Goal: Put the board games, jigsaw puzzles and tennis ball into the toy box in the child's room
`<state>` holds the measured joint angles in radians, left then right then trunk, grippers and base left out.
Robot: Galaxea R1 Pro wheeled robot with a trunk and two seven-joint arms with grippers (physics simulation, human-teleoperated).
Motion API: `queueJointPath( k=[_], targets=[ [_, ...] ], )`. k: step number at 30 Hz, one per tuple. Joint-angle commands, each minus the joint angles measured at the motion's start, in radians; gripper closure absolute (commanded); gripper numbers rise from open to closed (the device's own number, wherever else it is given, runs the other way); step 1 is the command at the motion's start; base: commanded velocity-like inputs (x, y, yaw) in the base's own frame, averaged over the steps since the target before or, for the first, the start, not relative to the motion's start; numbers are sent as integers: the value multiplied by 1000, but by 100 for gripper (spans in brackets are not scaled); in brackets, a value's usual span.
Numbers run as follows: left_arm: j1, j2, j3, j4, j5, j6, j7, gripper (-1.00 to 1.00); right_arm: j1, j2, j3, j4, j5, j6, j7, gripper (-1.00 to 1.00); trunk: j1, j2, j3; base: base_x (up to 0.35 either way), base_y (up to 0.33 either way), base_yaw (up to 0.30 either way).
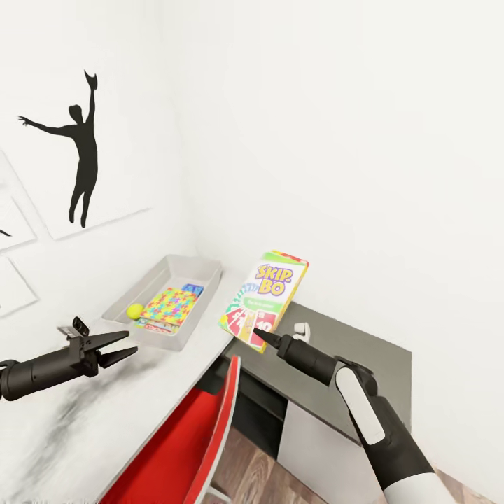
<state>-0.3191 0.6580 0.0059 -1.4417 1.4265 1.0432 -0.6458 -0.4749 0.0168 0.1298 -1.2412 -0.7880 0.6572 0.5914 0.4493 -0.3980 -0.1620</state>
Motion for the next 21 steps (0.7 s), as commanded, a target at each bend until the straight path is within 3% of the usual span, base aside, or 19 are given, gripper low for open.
queueJointPath(
  k=[1,6,16,21],
  targets=[
    [-1,0,0,0,-3,4,-4,-100,-1,0,-1,-1,-7,7,-1,100,1,-2,-2,96,-314,293],
    [-1,0,1,0,-3,4,-3,-100,-1,0,-1,0,-7,7,-1,100,1,-2,-2,164,-222,293],
    [-1,0,1,0,-3,4,-3,-100,-1,0,-1,0,-5,7,1,100,1,-2,-2,227,-40,293],
    [-1,0,1,0,-3,4,-4,-100,-1,0,-1,0,-5,7,2,100,1,-2,-2,77,-74,293]
  ],
)
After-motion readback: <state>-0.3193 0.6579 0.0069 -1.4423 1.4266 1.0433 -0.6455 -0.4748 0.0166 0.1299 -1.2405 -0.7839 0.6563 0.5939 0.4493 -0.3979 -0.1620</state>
